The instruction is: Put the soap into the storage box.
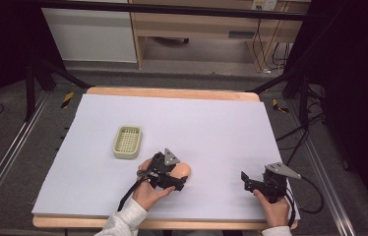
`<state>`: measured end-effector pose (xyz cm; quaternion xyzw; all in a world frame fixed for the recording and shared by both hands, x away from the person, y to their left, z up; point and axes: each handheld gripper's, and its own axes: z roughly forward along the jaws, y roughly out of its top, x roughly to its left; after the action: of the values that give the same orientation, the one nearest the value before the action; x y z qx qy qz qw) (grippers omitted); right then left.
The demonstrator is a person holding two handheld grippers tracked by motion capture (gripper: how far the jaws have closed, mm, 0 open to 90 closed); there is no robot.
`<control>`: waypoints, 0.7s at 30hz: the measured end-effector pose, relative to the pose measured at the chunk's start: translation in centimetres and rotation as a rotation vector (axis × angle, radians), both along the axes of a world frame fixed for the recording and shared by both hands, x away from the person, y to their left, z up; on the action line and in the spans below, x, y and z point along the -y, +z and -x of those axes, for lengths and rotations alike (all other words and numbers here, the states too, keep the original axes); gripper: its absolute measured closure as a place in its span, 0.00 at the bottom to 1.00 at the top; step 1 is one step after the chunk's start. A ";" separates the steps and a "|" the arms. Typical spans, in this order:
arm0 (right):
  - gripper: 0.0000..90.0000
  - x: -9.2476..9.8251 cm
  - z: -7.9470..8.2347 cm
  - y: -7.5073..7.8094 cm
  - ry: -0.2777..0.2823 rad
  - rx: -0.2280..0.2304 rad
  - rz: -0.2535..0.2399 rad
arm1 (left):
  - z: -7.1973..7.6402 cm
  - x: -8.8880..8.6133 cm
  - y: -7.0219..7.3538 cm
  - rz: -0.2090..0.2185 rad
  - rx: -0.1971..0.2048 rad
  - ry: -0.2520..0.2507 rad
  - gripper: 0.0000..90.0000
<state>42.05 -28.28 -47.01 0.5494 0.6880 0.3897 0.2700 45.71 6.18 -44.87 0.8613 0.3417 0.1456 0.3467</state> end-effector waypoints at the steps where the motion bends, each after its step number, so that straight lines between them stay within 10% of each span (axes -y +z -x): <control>1: 0.06 0.0 0.0 0.0 -0.002 0.000 0.004 | -0.1 0.1 -0.1 -0.005 -0.001 -0.001 0.19; 21: 0.06 0.0 0.0 0.0 0.000 -0.007 -0.001 | -0.5 1.0 -1.6 -0.055 -0.035 0.003 0.20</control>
<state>42.09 -28.25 -47.03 0.5511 0.6886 0.3881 0.2672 46.22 5.13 -46.49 0.8723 0.3450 0.1406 0.3168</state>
